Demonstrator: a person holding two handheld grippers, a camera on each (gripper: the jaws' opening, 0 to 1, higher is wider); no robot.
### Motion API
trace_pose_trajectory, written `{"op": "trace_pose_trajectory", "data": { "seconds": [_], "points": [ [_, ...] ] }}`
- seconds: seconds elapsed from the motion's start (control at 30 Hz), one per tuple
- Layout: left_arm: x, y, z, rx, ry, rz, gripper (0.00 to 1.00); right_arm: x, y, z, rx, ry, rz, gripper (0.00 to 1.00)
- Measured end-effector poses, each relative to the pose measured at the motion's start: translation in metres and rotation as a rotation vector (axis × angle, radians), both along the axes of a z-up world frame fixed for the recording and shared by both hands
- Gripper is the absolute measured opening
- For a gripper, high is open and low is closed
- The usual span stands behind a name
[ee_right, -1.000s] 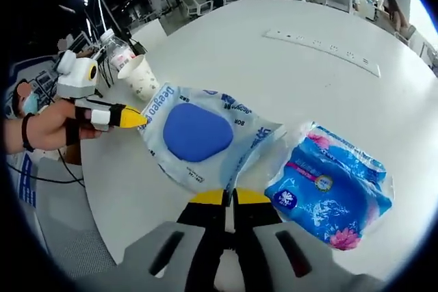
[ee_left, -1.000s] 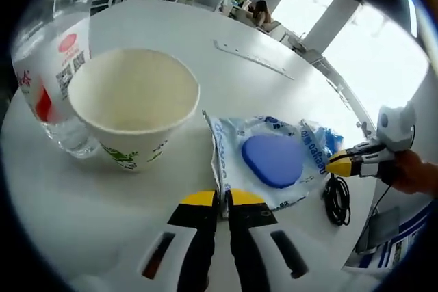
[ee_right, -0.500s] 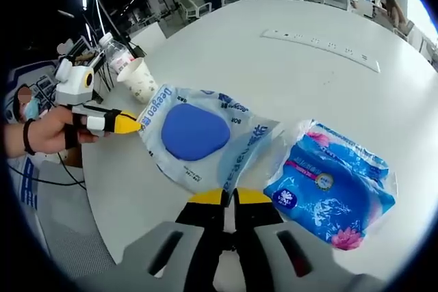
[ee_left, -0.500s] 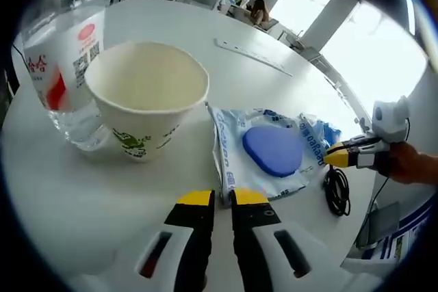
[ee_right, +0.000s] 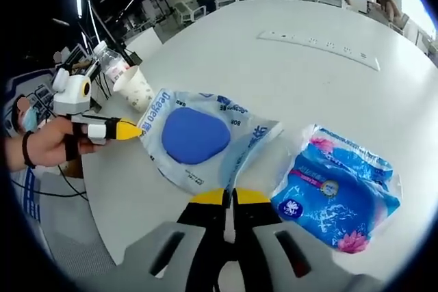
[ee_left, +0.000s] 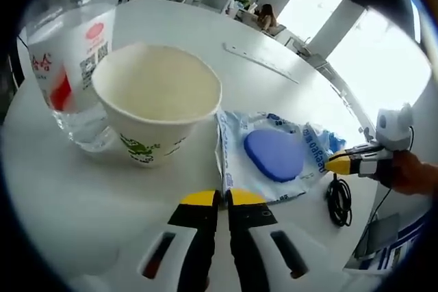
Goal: Arrange the tabletop items into an orderly group along one side of the table until the central work area is clear of visible clutter.
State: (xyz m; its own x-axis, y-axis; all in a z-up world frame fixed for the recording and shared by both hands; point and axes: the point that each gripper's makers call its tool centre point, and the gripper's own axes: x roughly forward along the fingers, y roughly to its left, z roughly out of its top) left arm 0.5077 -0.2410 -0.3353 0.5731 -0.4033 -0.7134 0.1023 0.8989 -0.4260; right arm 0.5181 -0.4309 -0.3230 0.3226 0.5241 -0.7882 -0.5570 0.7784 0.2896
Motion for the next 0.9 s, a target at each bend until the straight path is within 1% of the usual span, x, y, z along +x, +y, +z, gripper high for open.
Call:
{"op": "trace_pose_trajectory", "data": {
  "seconds": [0.13, 0.57, 0.8, 0.9],
  "points": [
    [0.004, 0.005, 0.002, -0.013, 0.0, 0.037, 0.02, 0.001, 0.004, 0.0, 0.008, 0.003, -0.002, 0.01],
    [0.005, 0.015, 0.004, -0.015, 0.002, 0.075, 0.02, 0.003, 0.015, 0.001, 0.019, 0.002, 0.014, 0.01],
    [0.007, 0.016, 0.004, -0.019, -0.003, 0.067, 0.03, 0.002, 0.014, 0.0, 0.019, -0.001, 0.021, 0.02],
    [0.007, 0.017, 0.004, -0.017, -0.001, 0.064, 0.04, 0.002, 0.013, -0.001, 0.003, -0.014, 0.044, 0.02]
  ]
}}
